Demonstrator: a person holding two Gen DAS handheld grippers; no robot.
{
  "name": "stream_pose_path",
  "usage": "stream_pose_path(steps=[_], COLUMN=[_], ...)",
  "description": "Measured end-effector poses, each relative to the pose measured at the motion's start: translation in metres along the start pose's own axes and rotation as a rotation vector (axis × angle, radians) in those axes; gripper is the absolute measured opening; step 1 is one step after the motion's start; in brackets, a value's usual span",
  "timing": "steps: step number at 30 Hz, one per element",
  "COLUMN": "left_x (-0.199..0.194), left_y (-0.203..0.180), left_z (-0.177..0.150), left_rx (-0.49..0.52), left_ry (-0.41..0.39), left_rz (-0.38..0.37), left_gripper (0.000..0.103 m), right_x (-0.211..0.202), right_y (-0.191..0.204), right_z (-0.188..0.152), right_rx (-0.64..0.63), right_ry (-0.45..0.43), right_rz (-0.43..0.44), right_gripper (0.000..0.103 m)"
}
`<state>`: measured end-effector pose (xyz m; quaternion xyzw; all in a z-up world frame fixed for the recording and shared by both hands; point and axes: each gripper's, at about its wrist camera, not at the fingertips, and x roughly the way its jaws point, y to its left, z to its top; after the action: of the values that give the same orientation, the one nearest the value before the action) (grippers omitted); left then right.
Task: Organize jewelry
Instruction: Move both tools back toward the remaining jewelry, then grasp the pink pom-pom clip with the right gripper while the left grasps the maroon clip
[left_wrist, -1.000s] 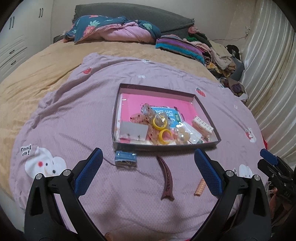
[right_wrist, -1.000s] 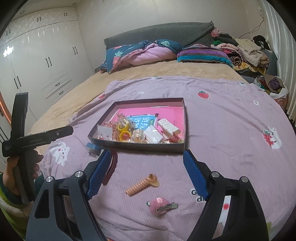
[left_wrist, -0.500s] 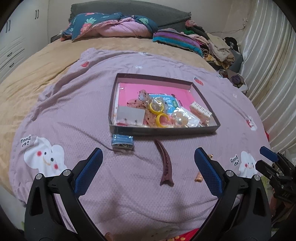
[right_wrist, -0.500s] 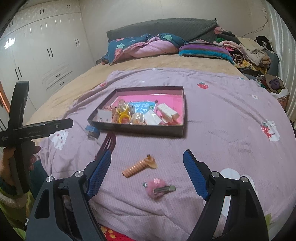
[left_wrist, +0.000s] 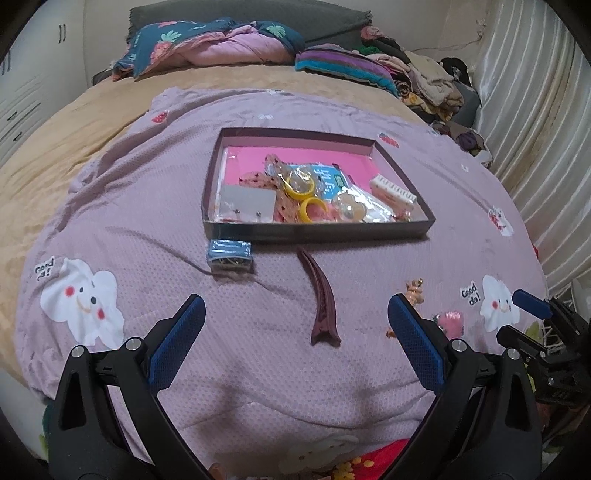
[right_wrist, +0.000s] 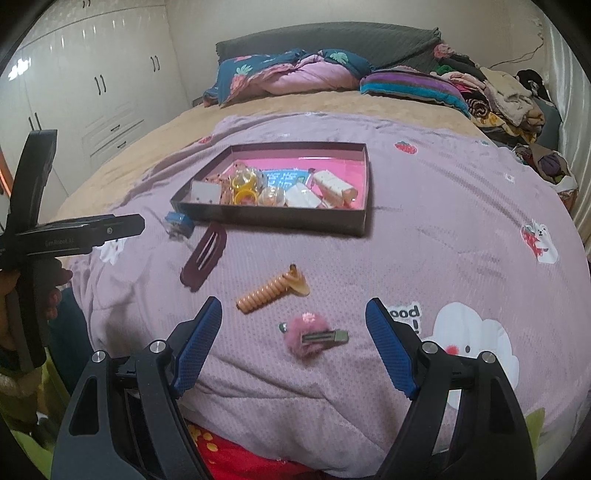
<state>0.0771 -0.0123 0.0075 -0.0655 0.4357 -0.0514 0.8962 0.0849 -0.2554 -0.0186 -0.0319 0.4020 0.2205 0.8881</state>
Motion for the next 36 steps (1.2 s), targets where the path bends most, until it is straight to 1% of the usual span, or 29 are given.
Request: stream_pose_path(steps=[7, 13, 18, 24, 25, 28, 30, 32, 33, 36], left_x=[0.013, 0.027, 0.040, 0.056, 0.058, 0.064, 0.067, 0.069, 0.070, 0.074], left_y=[-0.008, -0.016, -0.017, -0.016, -0.017, -0.016, -0.016, -0.015, -0.015, -0.013], left_z=[-0.012, -0.020, -0.024, -0.026, -0.027, -0.027, -0.026, -0.025, -0.025, -0.023], left_rx=[0.028, 0.039, 0.034, 0.034, 0.034, 0.031, 0.026, 0.022, 0.019, 0.006], left_ry=[0.034, 0.072, 0.094, 0.116, 0.119, 0.126, 0.131, 0.134, 0.135, 0.142], left_rz=[0.013, -0.009, -0.007, 0.002, 0.000, -0.003, -0.009, -0.010, -0.011, -0.016], left_gripper=[0.093, 0.093, 0.093, 0.092, 0.092, 0.086, 0.084, 0.081, 0.078, 0.074], right_x=[0.010, 0.024, 0.039, 0.054, 0.056, 0.066, 0.072, 0.077, 0.079, 0.082], right_y=[0.003, 0.001, -0.004, -0.014, -0.015, -0.019, -0.020, -0.021, -0.021, -0.019], right_z=[-0.010, -0.016, -0.021, -0.023, -0.023, -0.024, -0.026, -0.027, -0.028, -0.029], right_rx=[-0.013, -0.019, -0.007, 0.012, 0.013, 0.018, 0.020, 0.022, 0.023, 0.023], right_ry=[0.038, 0.076, 0.105, 0.116, 0.120, 0.137, 0.148, 0.162, 0.169, 0.170], right_rz=[-0.001, -0.002, -0.018, -0.042, -0.045, -0.052, -0.044, -0.036, -0.026, -0.015], right_gripper=[0.079, 0.079, 0.079, 0.079, 0.079, 0.079, 0.075, 0.066, 0.064, 0.058])
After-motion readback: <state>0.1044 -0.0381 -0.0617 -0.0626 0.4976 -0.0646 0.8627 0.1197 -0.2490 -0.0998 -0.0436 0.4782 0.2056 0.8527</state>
